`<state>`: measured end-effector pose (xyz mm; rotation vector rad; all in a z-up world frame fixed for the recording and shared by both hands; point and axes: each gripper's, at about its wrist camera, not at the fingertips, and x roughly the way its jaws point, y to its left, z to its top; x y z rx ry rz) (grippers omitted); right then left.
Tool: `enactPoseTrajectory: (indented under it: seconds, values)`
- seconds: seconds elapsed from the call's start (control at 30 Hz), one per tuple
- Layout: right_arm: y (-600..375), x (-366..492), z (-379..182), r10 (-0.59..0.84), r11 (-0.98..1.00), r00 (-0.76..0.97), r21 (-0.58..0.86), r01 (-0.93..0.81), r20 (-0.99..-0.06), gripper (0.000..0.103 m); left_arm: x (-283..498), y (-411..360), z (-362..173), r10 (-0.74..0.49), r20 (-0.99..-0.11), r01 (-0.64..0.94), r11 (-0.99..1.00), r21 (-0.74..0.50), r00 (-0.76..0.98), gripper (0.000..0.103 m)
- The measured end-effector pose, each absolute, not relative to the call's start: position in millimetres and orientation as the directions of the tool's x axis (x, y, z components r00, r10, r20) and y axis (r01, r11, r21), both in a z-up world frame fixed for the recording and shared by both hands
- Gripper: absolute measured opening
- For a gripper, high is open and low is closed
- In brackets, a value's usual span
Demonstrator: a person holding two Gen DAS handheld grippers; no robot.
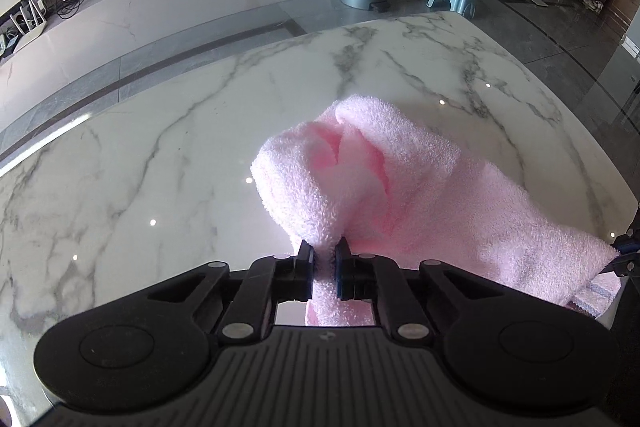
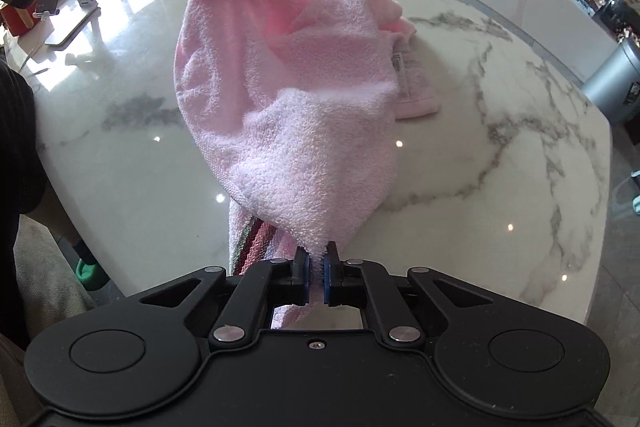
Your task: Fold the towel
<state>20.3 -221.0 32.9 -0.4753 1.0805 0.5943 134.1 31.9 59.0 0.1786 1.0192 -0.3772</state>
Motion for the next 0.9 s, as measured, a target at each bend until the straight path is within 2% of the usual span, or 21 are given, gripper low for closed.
enactPoseTrajectory:
  seconds: [0.27,0.63,0.9]
  values:
    - [-231.6,0.3,82.6,0.200,0.767,0.441,-0.140,-0.626,-0.875,0.004,89.8,35.1,109.0,-0.177,-0.845,0.394,0.918,0.043,0.505,0.008]
    - [-230.3,-42.3,171.8,0.216,0.747,0.604,-0.269,-0.608,-0.767,0.004,30.0,24.7,196.0,-0.135,-0.791,0.404,0.902,0.150,0.597,0.008]
    - [-232.7,-63.1,224.6,0.238,0.738,0.676,-0.323,-0.593,-0.697,0.004,3.6,15.9,229.1,-0.105,-0.777,0.420,0.881,0.217,0.621,0.008]
